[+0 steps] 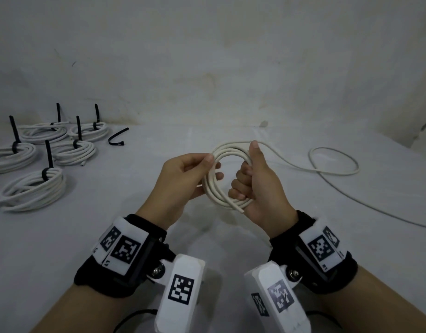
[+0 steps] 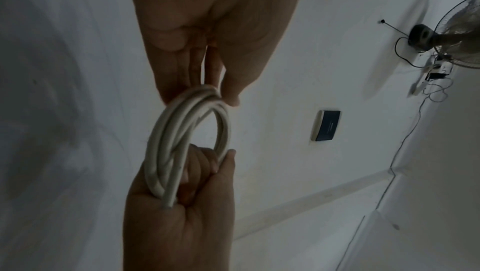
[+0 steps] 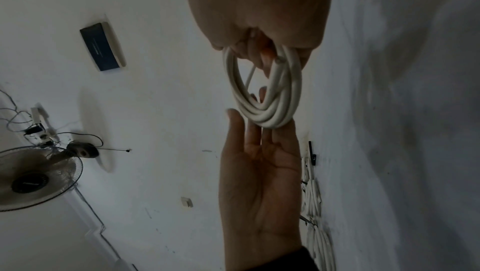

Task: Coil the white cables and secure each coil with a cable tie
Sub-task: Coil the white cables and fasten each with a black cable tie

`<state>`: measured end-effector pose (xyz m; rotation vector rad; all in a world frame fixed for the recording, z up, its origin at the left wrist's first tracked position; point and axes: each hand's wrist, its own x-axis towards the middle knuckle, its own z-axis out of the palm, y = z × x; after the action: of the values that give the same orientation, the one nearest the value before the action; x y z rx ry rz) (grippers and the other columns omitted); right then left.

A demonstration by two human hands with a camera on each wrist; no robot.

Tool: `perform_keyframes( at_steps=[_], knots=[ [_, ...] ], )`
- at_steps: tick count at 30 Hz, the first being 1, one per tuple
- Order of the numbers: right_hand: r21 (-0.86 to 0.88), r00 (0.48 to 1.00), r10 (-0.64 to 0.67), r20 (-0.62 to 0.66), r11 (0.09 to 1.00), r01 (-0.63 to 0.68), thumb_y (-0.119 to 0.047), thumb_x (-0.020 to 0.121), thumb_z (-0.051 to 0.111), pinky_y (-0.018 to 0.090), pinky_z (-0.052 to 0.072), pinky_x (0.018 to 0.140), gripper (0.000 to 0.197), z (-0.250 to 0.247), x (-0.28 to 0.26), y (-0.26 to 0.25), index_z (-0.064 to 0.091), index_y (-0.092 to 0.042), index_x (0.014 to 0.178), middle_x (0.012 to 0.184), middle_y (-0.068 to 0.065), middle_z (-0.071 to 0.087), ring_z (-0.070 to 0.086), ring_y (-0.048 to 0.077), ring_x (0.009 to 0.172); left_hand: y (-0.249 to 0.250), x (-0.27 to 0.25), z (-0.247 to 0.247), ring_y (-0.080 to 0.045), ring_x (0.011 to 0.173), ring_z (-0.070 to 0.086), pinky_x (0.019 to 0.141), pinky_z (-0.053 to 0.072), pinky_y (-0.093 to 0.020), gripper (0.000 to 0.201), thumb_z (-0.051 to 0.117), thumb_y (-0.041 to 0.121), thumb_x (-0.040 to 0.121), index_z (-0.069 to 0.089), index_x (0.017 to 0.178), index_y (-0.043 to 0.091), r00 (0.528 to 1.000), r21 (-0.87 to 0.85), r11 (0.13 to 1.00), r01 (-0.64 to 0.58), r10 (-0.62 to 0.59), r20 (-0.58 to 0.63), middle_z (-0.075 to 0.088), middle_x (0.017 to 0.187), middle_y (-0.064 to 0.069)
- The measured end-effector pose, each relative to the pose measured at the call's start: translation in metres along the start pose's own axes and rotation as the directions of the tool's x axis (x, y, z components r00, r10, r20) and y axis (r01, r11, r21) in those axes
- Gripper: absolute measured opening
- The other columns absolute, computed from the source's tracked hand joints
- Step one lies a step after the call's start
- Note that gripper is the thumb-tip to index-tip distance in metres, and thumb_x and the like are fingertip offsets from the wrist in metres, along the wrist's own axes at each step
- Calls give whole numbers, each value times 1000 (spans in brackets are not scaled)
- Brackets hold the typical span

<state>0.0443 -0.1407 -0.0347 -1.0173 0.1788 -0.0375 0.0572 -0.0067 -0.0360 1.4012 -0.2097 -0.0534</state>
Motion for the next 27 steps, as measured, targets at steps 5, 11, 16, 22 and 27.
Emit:
perform_keyframes(
  at_steps=[5,11,16,22,27],
  knots=[
    [-173,994,42,105,985,-24,-55,94,44,22,22,41,54,-1,-1,4,27,-19,57,48,-5,16,17,9,40,4,-3,0,-13,54,62,54,52,-27,25,41,26,100,63,102,14,990,206,975,-82,57,127,68,72,0],
    [-461,974,-89,209,869,179,-49,95,44,26,44,52,49,-5,0,-1,46,-12,62,49,0,40,42,12,43,4,0,-1,-7,42,38,48,45,-24,26,43,19,100,56,81,7,993,167,981,-104,92,74,39,48,10],
    [-710,672,-651,354,280,646,-38,86,67,13,40,68,18,-16,8,-15,58,-23,84,81,-10,57,53,3,74,6,-1,-1,-6,40,33,41,36,-19,29,46,19,99,55,73,11,988,161,976,-146,137,66,36,46,11],
    [-781,774,-321,545,142,608,-70,75,56,34,32,109,59,-30,16,-23,49,-42,126,121,-21,53,46,-6,115,9,-4,1,-6,41,33,43,36,-19,27,44,20,99,53,75,12,977,159,968,-196,179,120,36,48,10],
    [-692,719,-351,600,224,686,-22,85,71,16,50,65,25,-24,10,-25,60,-16,106,85,-3,66,65,5,70,6,-2,0,-6,43,37,48,42,-24,26,43,26,99,52,80,11,967,166,954,-250,239,83,40,48,11]
  ],
)
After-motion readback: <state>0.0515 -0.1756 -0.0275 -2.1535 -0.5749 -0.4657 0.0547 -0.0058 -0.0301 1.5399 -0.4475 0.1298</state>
